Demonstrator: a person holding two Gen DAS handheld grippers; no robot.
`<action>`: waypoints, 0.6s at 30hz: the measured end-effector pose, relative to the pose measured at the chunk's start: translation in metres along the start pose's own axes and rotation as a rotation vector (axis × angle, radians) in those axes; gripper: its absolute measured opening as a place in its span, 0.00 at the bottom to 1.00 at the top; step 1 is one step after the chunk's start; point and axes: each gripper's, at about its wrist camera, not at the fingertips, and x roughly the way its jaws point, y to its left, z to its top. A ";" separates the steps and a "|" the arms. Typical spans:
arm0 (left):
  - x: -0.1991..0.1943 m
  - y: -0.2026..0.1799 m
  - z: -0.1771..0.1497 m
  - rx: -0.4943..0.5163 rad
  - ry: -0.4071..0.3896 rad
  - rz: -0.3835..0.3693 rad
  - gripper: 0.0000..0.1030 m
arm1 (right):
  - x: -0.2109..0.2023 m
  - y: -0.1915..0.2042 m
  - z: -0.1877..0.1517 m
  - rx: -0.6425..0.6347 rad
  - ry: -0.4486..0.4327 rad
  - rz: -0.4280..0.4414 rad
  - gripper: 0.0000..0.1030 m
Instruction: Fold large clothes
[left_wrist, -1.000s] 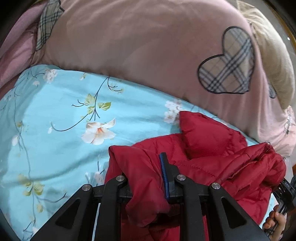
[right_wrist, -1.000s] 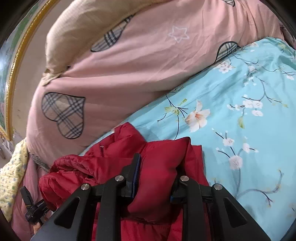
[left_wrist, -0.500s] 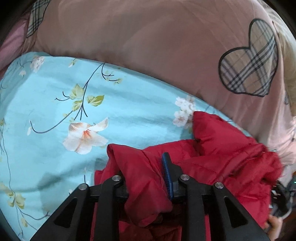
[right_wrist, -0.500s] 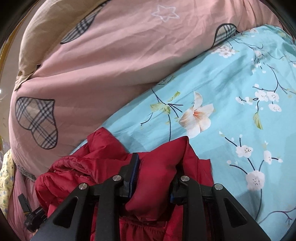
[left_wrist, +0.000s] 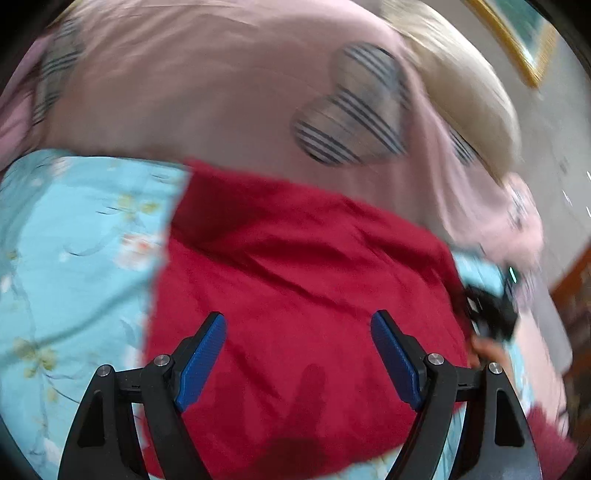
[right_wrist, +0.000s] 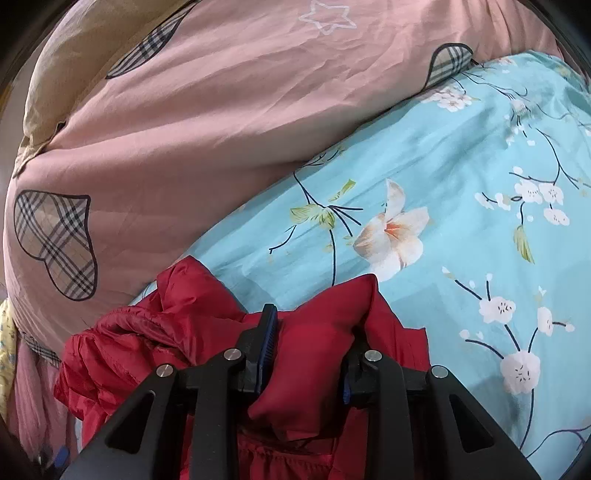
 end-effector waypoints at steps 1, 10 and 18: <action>0.004 -0.012 -0.009 0.030 0.017 -0.014 0.78 | 0.001 0.001 0.001 -0.002 0.002 -0.002 0.27; 0.064 -0.040 -0.039 0.184 0.036 0.190 0.80 | -0.014 0.007 0.004 0.008 0.020 0.063 0.45; 0.080 -0.048 -0.033 0.158 0.029 0.251 0.80 | -0.106 0.057 -0.045 -0.316 -0.135 0.154 0.79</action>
